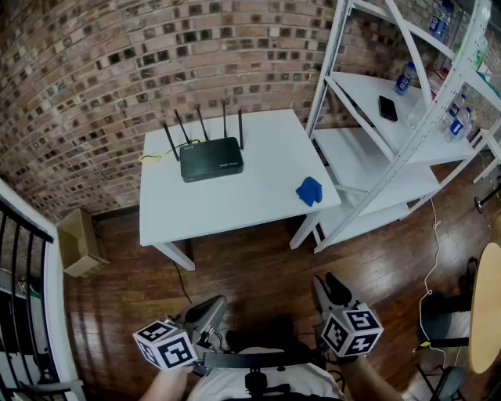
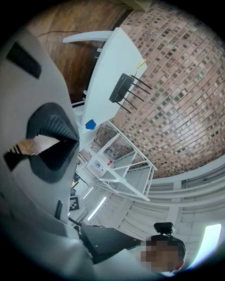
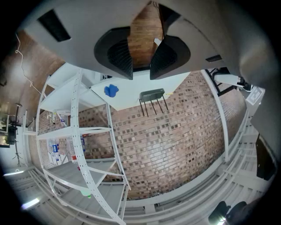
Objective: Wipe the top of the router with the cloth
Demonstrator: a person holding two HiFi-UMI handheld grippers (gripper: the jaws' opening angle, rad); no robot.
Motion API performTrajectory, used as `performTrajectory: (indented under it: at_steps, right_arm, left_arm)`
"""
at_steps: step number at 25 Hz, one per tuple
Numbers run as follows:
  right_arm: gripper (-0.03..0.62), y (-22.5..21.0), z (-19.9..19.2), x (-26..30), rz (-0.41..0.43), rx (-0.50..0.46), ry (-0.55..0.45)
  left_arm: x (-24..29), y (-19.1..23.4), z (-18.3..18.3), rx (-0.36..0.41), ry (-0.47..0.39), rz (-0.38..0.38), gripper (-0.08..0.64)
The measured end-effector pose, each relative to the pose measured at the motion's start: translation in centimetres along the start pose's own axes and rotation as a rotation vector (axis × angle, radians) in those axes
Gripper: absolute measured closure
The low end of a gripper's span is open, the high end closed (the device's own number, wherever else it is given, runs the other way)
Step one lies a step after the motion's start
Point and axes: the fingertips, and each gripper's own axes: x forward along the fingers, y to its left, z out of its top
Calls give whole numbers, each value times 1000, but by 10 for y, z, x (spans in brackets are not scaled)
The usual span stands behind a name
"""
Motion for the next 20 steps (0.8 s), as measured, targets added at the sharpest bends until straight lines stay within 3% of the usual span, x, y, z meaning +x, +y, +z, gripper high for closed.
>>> performTrajectory:
  at_steps: [12, 20]
  right_arm:
    - [453, 32, -4, 34, -38, -1, -23]
    - [434, 8, 21, 77, -65, -8, -15]
  left_arm:
    - [-31, 48, 20, 25, 5, -6, 529]
    - [-5, 76, 49, 30, 4, 81, 528]
